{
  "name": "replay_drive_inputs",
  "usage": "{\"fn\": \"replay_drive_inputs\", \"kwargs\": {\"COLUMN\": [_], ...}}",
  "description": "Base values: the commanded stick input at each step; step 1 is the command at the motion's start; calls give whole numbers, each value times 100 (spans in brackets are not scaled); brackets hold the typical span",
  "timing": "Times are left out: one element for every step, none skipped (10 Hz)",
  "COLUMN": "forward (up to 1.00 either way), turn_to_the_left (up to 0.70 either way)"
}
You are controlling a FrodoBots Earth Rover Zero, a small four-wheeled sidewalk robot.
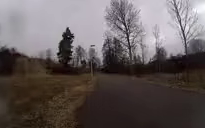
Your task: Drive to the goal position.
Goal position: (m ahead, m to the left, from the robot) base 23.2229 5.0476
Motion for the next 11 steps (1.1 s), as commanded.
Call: {"fn": "replay_drive_inputs", "kwargs": {"forward": [70,70,70,70,70,70,70,70,70,70,70], "turn_to_the_left": [0,0,0,0,0,0,0,0,0,0,0]}}
